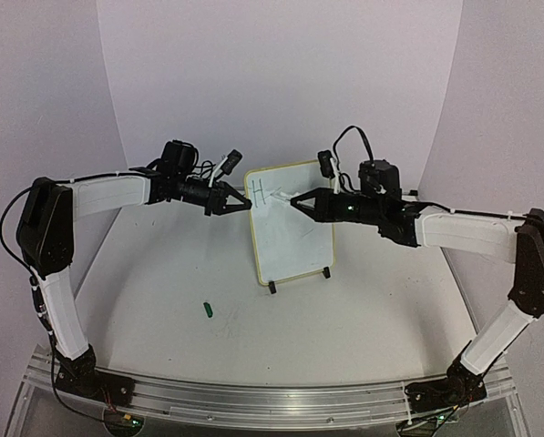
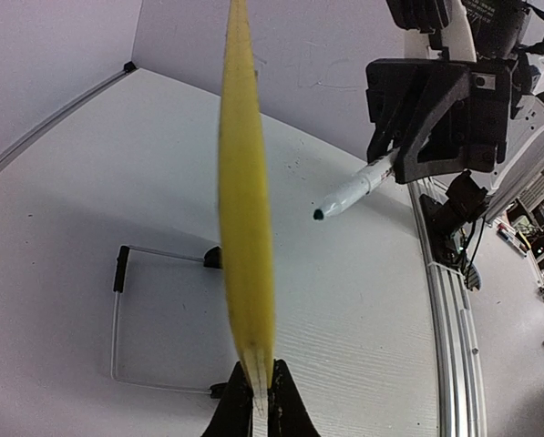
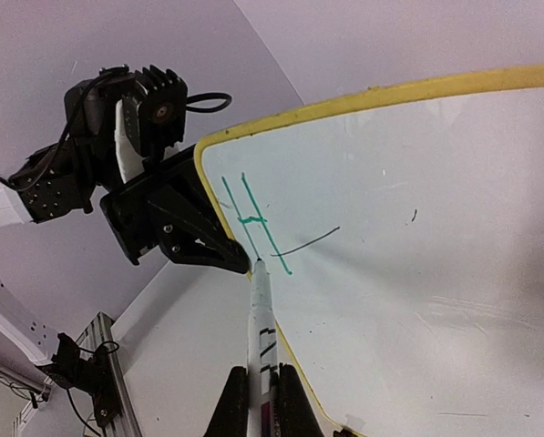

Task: Write a sentence on the whiteboard
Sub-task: Write on the whiteboard with the whiteboard marker without the cap.

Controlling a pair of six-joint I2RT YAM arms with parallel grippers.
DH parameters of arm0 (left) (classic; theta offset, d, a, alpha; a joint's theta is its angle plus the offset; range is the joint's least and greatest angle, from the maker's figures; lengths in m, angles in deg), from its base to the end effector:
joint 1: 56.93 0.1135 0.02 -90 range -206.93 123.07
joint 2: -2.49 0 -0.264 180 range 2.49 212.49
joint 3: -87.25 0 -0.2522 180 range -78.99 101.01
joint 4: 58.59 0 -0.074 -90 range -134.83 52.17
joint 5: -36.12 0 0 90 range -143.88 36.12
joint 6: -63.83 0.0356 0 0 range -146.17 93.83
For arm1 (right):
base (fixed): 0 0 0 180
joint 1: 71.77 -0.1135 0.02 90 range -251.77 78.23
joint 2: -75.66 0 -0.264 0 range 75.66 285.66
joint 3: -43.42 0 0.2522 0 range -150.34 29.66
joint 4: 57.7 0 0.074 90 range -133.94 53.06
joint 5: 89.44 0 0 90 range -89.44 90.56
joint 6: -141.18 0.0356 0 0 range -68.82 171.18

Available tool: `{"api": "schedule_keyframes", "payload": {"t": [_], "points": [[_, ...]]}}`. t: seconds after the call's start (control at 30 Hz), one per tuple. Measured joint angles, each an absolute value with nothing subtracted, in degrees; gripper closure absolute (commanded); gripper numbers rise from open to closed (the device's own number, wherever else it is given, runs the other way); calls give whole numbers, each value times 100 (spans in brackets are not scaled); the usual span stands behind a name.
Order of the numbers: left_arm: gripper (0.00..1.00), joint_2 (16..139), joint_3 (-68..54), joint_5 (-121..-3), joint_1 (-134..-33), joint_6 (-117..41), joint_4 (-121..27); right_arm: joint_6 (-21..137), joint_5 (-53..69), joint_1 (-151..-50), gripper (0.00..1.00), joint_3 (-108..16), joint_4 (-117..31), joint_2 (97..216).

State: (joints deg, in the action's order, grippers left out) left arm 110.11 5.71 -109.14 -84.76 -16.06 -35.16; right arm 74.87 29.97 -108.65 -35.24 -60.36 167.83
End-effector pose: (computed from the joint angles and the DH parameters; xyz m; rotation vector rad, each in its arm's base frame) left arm 0.3651 -0.2258 0.2742 1.1955 1.7096 -1.2063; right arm 0.2922 0.2410 0.2986 -0.6135 1.7987 1.1950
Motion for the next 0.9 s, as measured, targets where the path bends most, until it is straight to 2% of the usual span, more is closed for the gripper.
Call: {"api": "schedule_keyframes", "payload": {"t": [0.9], "points": [[100,11013,607,-10894,-8476,-1560,-3411,7503,2892,-10769,100,-3916,-6109,17189]]}}
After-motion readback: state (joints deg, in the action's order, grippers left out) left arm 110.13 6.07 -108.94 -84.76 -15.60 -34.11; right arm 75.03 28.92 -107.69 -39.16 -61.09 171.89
